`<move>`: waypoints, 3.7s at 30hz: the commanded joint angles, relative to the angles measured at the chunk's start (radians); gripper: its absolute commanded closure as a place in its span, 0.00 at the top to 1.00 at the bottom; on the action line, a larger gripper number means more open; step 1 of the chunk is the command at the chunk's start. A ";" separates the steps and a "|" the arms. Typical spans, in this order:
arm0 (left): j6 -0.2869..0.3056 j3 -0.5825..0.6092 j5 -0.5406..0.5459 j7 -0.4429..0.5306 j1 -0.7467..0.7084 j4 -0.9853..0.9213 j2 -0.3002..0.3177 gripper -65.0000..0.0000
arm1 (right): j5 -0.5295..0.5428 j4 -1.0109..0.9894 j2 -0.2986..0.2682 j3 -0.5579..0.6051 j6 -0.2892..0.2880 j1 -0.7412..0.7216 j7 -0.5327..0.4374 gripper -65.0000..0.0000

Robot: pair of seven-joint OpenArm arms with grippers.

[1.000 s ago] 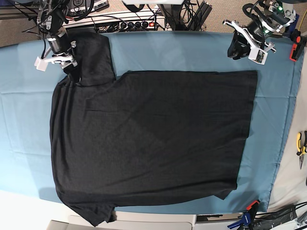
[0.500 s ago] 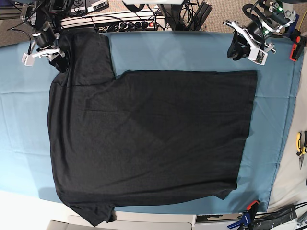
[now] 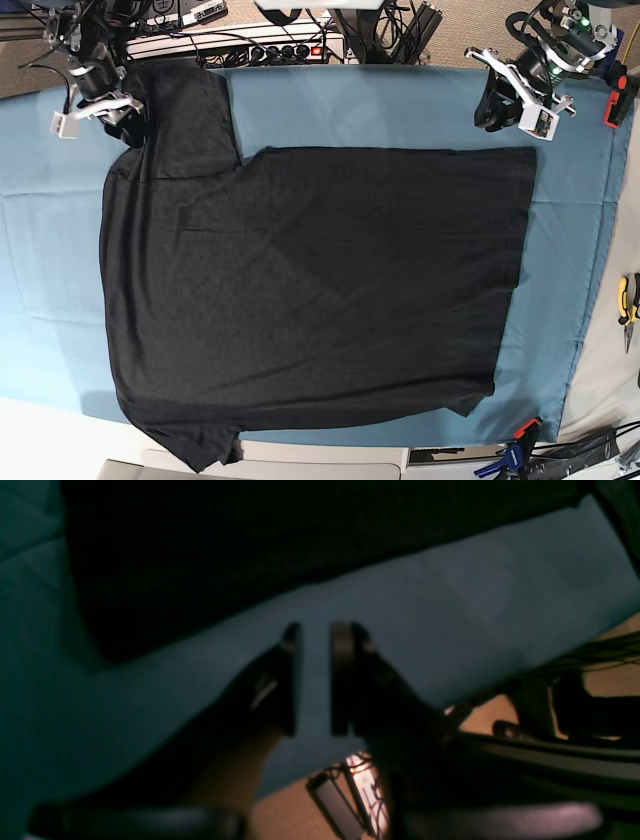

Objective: Fold the T-shirt properly
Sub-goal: 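Grasp the shirt's shoulder corner with the right gripper, then grasp the other shoulder corner with the left gripper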

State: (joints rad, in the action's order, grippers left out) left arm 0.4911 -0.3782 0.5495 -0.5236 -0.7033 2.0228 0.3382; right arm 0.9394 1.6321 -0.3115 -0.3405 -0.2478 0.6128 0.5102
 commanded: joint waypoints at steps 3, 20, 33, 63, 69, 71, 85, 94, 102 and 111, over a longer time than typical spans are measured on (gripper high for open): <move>0.007 -0.005 0.011 0.023 -0.005 0.016 0.008 0.17 | -0.086 -0.023 0.015 0.064 0.051 0.028 0.204 0.49; 0.008 -0.005 0.011 0.023 0.006 0.016 0.008 0.17 | -0.039 -0.023 0.015 0.064 -0.038 0.105 0.301 0.33; -0.339 -0.005 0.005 -0.038 0.071 -0.011 -0.009 0.33 | -0.038 -0.023 0.015 0.064 -0.108 0.098 0.250 0.00; -0.254 -0.281 0.263 -0.141 0.252 -0.319 -0.035 0.33 | -0.039 -0.023 0.015 0.065 -0.137 0.093 0.256 0.00; -0.201 -0.281 0.320 -0.142 0.258 -0.319 -0.059 0.33 | -0.039 -0.023 0.015 0.065 -0.137 0.088 0.256 0.00; -0.200 -0.278 0.319 -0.142 0.265 -0.319 -0.059 0.33 | -0.039 -0.023 0.015 0.065 -0.137 0.084 0.256 0.00; -0.126 -0.198 0.316 -0.151 0.378 -0.511 -0.058 0.33 | -0.039 -0.023 0.015 0.065 -0.137 0.083 0.260 0.00; -0.094 -0.137 0.348 -0.179 0.382 -0.515 -0.059 0.33 | -0.039 -0.023 0.015 0.065 -0.137 0.083 0.259 0.00; -0.062 -0.134 0.372 -0.194 0.382 -0.515 -0.059 0.33 | -0.040 -0.023 0.015 0.065 -0.137 0.083 0.260 0.00; -0.063 -0.135 0.340 -0.164 0.381 -0.515 -0.058 0.00 | -0.039 -0.023 0.015 0.064 -0.137 0.083 0.224 0.00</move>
State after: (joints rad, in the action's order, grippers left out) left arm 0.4309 -0.5117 0.9039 -0.6796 -0.3180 1.5002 0.2714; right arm 1.0080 1.6337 -0.2989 -0.2958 -0.4362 0.6731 0.6117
